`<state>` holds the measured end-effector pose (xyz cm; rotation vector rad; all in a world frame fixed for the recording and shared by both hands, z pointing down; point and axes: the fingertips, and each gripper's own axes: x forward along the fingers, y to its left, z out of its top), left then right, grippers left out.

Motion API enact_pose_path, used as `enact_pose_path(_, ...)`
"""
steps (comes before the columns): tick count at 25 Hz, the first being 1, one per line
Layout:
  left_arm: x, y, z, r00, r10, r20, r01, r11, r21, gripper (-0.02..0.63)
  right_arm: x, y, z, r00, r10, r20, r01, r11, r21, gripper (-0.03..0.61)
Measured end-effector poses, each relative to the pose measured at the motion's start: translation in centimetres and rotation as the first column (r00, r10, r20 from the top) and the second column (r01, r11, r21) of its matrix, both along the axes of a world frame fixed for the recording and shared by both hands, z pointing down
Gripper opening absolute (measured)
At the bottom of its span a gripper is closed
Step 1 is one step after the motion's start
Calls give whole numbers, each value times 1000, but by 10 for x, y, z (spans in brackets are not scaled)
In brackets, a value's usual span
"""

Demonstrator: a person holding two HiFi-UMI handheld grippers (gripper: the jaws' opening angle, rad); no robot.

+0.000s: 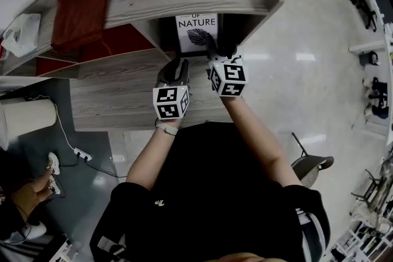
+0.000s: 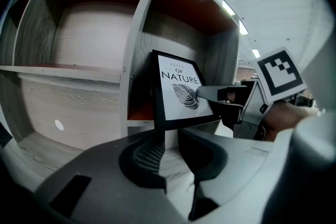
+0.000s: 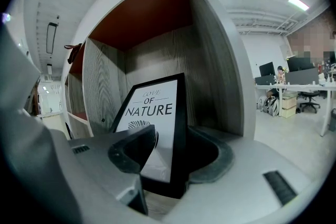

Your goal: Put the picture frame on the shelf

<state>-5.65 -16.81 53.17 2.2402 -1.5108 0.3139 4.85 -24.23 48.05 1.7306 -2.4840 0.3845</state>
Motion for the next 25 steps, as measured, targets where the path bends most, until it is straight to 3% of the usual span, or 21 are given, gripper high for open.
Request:
enact_pose_path(14,-8,-24,-21,999,-25,-23,26,999,47,75,-16,-10,-20,994,6,-108,1,998,65,181)
enact_pose_path(25,-11,-41,-17,999,-23,-32,24,1000,19,75,-25,-22,-25,990,21,-143,-11,997,72,181)
